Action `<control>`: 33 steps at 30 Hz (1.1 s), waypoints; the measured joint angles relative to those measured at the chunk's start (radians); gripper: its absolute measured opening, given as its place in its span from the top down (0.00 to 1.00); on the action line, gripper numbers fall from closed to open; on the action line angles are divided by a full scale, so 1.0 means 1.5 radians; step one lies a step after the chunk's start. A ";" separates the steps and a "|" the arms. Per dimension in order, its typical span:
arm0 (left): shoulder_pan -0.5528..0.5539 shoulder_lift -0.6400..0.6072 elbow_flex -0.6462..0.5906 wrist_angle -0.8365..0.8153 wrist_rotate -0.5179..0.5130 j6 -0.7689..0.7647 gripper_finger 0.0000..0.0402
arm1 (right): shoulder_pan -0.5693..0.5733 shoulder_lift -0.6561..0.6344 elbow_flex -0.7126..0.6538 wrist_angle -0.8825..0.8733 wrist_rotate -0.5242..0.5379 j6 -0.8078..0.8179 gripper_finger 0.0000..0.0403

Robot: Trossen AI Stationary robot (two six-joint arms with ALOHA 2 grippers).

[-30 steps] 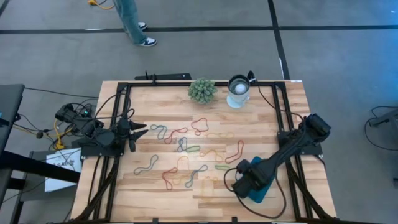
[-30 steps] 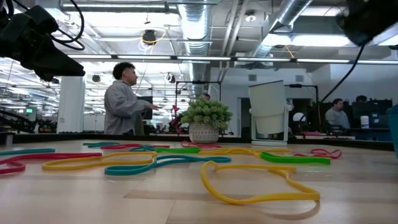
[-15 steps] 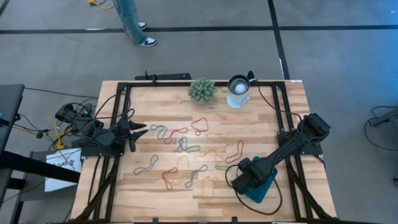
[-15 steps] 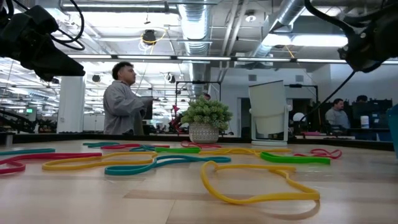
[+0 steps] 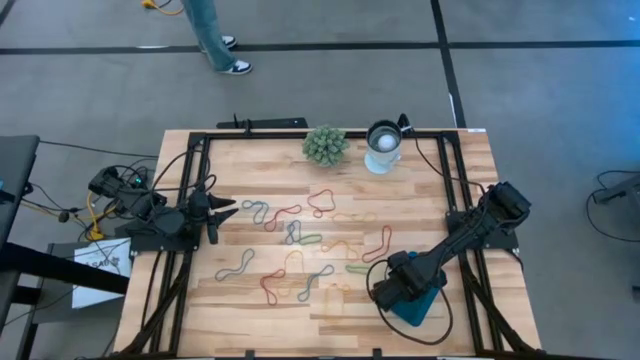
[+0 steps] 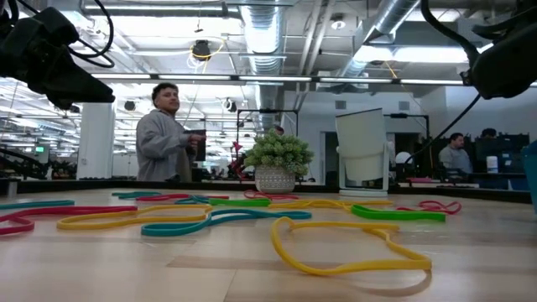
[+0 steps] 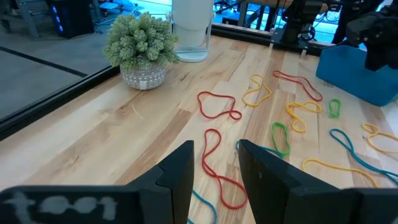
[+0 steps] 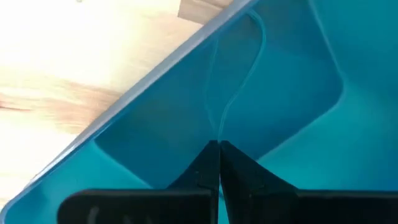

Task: Pick and place items into bin
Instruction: Put the blue rubber band into the blue bin

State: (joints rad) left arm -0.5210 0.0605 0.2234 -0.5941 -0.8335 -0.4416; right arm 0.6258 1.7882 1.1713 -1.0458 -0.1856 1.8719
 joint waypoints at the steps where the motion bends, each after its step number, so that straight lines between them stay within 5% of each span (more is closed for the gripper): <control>1: 0.000 0.000 0.000 0.000 0.000 0.000 0.71 | 0.000 0.000 0.000 0.000 0.000 0.003 1.00; 33: 0.000 0.000 0.000 0.000 0.000 0.000 0.71 | 0.000 0.000 0.001 0.005 -0.008 0.026 1.00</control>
State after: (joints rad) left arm -0.5211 0.0605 0.2234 -0.5941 -0.8334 -0.4416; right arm 0.6258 1.7878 1.1725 -1.0378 -0.1976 1.9114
